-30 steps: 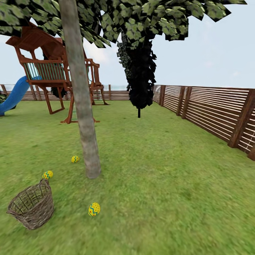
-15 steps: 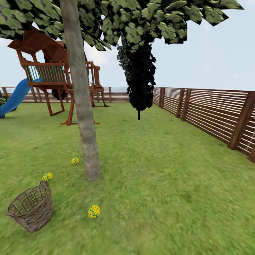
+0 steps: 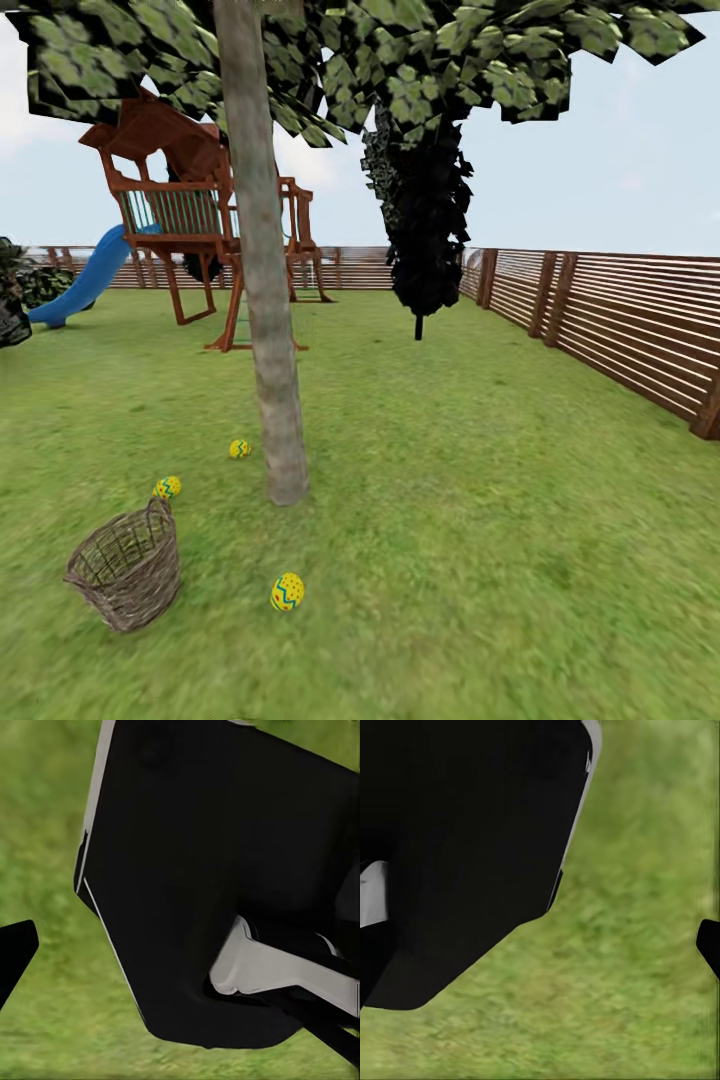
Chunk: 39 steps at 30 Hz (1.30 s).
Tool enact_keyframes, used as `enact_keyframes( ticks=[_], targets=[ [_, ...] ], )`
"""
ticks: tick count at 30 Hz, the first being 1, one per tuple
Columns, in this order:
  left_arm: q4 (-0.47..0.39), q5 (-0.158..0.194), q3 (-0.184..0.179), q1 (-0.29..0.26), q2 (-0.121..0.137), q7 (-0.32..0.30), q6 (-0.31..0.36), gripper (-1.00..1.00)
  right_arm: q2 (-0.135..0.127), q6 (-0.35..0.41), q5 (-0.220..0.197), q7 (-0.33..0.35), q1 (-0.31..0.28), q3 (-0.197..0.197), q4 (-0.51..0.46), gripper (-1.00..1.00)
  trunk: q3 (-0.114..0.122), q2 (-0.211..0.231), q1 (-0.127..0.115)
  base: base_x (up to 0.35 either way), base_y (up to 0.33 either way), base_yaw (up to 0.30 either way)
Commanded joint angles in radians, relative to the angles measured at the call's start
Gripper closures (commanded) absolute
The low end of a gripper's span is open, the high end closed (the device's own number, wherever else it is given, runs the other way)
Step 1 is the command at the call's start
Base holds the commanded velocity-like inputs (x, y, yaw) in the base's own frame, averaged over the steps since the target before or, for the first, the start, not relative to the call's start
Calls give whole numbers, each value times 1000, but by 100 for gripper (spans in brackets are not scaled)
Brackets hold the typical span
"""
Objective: Take the three Easter eggs out of the wicker basket on the lawn in the garden, then place them on the lawn next to a single tree (choose any tree) so that all three eggs are next to the same tree and none are left in the basket.
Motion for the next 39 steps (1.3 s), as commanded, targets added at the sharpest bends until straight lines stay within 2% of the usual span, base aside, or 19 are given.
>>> enact_keyframes(
  ticks=[1,7,39],
  targets=[
    [2,-4,8,-1,-3,-2,2,-100,0,1,5,3,-1,3,1,-100,0,-1,0,0,0,284],
    [1,-3,9,-1,-12,-2,2,-100,-1,0,4,1,-1,3,1,-100,2,-1,0,0,0,285],
    [4,-4,9,-1,-15,-2,2,-100,-7,-10,3,1,0,3,1,-100,14,-1,0,0,0,283]
  ],
)
